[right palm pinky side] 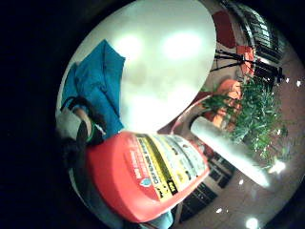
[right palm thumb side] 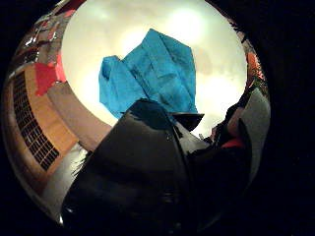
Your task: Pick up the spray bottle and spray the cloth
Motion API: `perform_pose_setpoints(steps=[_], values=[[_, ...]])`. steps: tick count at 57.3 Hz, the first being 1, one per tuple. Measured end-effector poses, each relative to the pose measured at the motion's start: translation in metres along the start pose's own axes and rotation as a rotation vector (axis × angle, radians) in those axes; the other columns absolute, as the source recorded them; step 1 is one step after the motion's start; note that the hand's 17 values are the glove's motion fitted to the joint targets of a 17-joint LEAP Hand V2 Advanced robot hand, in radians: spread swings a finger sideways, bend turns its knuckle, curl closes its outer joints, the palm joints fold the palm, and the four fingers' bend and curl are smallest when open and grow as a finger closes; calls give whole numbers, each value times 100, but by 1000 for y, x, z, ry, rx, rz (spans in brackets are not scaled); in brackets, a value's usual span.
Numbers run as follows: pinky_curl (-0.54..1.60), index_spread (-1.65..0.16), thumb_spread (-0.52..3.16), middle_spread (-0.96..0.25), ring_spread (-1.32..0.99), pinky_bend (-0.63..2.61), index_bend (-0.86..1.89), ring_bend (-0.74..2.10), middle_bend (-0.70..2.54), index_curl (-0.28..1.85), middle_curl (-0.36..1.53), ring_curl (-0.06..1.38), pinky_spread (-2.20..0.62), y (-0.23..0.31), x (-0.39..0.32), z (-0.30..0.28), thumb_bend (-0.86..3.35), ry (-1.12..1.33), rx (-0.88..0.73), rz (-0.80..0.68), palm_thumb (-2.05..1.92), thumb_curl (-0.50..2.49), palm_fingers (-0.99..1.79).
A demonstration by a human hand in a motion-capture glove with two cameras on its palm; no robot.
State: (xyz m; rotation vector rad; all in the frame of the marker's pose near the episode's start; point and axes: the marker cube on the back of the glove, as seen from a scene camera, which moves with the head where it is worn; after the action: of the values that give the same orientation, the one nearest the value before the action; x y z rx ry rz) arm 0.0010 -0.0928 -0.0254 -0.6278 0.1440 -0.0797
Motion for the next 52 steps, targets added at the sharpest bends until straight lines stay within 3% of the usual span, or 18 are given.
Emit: perform_pose_setpoints(steps=[14,52], values=[[38,-18,16,-12,-20,32,54,58,62,53,50,45,-26,-18,-16,21,-3,94,-99,21,87,80,140],[38,-19,18,-12,-20,32,54,57,62,53,50,45,-26,-4,-5,5,-3,19,-61,3,86,80,140]])
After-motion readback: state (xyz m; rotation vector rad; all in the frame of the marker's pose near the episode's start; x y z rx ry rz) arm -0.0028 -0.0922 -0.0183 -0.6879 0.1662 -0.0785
